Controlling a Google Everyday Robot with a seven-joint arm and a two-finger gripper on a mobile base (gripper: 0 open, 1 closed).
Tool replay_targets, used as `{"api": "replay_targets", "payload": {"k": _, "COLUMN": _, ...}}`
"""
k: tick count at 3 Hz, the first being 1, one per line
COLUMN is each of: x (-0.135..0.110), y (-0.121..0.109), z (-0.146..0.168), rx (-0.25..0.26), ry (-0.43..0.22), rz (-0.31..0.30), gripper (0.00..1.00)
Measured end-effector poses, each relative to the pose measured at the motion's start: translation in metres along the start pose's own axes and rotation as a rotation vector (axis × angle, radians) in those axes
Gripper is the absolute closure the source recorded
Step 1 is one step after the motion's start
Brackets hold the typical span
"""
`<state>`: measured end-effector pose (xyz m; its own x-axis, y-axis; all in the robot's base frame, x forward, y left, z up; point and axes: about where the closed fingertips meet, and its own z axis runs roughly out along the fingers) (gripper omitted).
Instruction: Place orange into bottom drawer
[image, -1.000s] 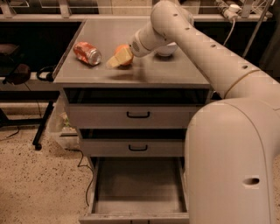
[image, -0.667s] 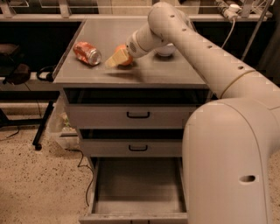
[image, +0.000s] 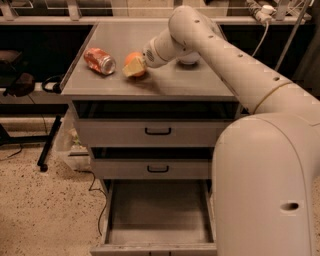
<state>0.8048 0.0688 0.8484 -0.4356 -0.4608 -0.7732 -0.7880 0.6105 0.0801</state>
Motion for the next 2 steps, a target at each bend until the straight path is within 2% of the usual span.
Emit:
{"api": "replay_targets", "payload": {"k": 1, "x": 0.009, "y": 0.003, "z": -0.019, "rx": 0.017, "ry": -0.017, "rz": 0.017, "gripper": 0.89}}
{"api": "replay_targets", "payload": {"k": 2, "x": 0.028, "y": 0.011, "z": -0.054, "rx": 0.045, "ry": -0.048, "rz": 0.035, "gripper": 1.0}}
